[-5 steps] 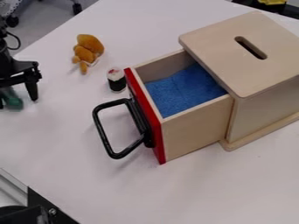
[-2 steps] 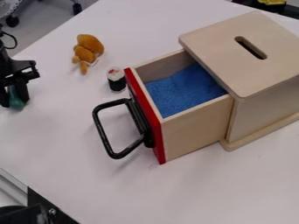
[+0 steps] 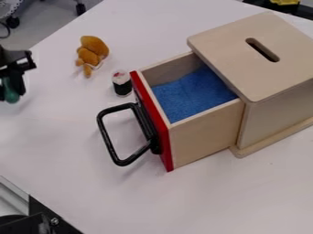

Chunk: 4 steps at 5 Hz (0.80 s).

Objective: Put the green object in the drawer

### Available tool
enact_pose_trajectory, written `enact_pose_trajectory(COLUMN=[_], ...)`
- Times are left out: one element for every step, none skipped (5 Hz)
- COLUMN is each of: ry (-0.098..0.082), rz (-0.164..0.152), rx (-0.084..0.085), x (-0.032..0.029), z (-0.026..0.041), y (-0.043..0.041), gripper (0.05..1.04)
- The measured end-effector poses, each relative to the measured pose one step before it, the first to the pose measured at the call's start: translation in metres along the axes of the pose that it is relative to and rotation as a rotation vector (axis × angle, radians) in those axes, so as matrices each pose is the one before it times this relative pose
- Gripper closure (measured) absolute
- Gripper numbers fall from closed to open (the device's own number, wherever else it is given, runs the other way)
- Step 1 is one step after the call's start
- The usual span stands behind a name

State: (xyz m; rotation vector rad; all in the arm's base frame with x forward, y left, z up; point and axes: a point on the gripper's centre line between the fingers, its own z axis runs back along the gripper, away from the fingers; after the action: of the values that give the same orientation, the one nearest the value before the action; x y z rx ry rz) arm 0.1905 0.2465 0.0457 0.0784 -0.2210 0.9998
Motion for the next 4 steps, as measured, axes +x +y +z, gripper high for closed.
enact_pose_trajectory(ry=[-0.0436, 0.0102, 0.0255, 0.0022], rz=[0.0064, -0.0012, -0.0346, -0.0207], rx=[-0.0616, -0.0647, -0.0656, -0.0556], x=[0.00168, -0.01891, -0.02978, -0.02516], z=[0.02981, 0.02327, 0.02311, 0.02471], y=[-0.01429, -0.03271, -0.03369, -0.03989], gripper=[0.672, 0.673, 0.672, 0.673])
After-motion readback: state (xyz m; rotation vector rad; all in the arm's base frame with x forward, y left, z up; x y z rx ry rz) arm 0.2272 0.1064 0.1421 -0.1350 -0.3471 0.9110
